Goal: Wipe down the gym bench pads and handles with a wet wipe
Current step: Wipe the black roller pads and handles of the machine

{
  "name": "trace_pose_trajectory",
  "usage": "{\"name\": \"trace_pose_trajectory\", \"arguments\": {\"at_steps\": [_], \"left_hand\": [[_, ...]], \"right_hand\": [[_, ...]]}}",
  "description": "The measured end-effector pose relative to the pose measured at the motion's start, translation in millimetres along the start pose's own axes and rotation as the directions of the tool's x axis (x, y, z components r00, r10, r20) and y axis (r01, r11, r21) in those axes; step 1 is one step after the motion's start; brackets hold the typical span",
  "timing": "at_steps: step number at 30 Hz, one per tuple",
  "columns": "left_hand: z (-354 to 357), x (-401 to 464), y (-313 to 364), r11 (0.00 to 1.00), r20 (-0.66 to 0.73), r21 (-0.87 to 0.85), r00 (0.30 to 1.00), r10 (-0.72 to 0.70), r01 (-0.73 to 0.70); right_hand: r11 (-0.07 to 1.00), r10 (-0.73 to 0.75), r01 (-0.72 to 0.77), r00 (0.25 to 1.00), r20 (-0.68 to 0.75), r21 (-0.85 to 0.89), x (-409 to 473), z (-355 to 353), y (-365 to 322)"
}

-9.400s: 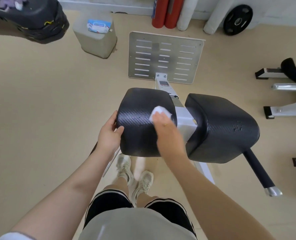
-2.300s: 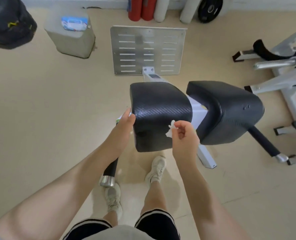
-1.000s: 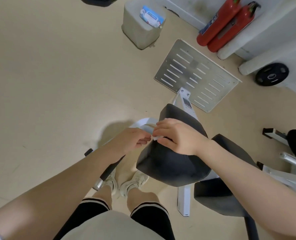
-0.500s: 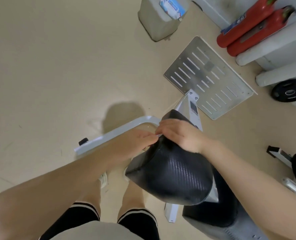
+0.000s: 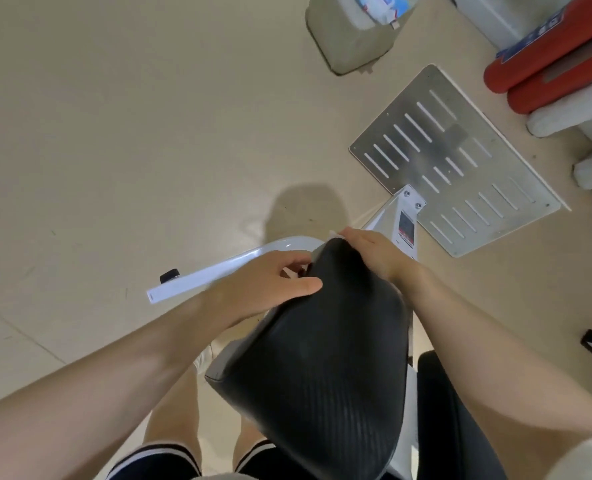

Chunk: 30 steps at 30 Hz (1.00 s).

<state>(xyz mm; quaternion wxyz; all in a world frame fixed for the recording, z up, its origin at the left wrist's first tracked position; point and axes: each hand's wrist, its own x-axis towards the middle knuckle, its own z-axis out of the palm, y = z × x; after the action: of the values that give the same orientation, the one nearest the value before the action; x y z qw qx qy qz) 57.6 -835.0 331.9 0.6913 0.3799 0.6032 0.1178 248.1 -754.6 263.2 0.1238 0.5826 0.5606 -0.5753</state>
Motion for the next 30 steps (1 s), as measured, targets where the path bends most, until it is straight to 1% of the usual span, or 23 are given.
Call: {"name": "trace_pose_trajectory", "arguments": {"at_steps": [2,5,7,10,13,15,17,19,21,23,24,27,29,30], "left_hand": [[2.3,6.4,4.6,0.999,-0.01,0.048,1.0,-0.004,0.004],[2.9,9.7,8.1,0.999,-0.014,0.036,1.0,-0.024,0.025],[2.2,11.8,10.9,0.999,-0.001,0.023,0.999,-0.039,0.039],[2.2,18.0,14.4,0.997,0.028,0.02,0.997,-0.075,0.074],[1.3,20.5,15.7,0.993,0.038,0.044,0.993,-0.114,0.113],[1.5,19.6,17.5,0.989,0.039,0.074,0.991,-0.129,0.126],[3.2,19.4,16.5,0.989,0.038,0.05,0.989,-0.14,0.138],[4.2,19.3,15.2,0.989,0.037,0.007,0.989,-0.146,0.146],[3.6,18.5,13.7,0.988,0.041,0.002,0.987,-0.157,0.157],[2.6,18.7,12.0,0.986,0.042,0.009,0.985,-0.166,0.165],[2.1,18.6,11.8,0.986,0.043,0.018,0.985,-0.166,0.165],[2.1,15.4,12.1,0.989,0.066,0.033,0.987,-0.148,0.146],[4.5,8.8,13.1,0.99,0.071,-0.003,0.987,-0.143,0.144],[6.4,4.4,13.6,0.988,0.076,-0.036,0.986,-0.145,0.148]], "right_hand": [[0.992,0.043,-0.04,0.999,-0.022,0.124,-6.2,-3.0,11.3],[0.979,0.072,-0.061,0.996,-0.05,0.196,-10.2,-4.9,15.2],[0.971,0.049,-0.039,0.998,-0.036,0.234,-4.1,-0.2,7.6],[0.982,-0.052,0.054,0.999,-0.014,0.183,9.0,6.6,-0.4],[0.987,-0.095,0.097,0.995,-0.021,0.13,9.6,2.3,8.4],[0.993,-0.071,0.078,0.994,-0.078,0.087,5.5,-3.2,23.5],[0.999,-0.013,0.02,0.99,-0.14,0.048,-1.6,-5.5,41.4],[0.994,0.043,-0.025,0.984,-0.171,0.104,-12.6,-3.6,58.2],[0.978,0.095,-0.047,0.969,-0.229,0.205,-25.1,0.0,72.2],[0.942,0.2,-0.089,0.923,-0.328,0.324,-39.4,7.3,83.1],[0.915,0.27,-0.112,0.883,-0.384,0.387,-46.9,13.1,86.4],[0.849,0.446,-0.14,0.708,-0.548,0.509,-71.9,40.5,89.4],[0.802,0.528,-0.144,0.624,-0.575,0.58,-91.3,63.0,87.1],[0.774,0.562,-0.145,0.608,-0.561,0.617,-101.9,72.6,84.4]]}}
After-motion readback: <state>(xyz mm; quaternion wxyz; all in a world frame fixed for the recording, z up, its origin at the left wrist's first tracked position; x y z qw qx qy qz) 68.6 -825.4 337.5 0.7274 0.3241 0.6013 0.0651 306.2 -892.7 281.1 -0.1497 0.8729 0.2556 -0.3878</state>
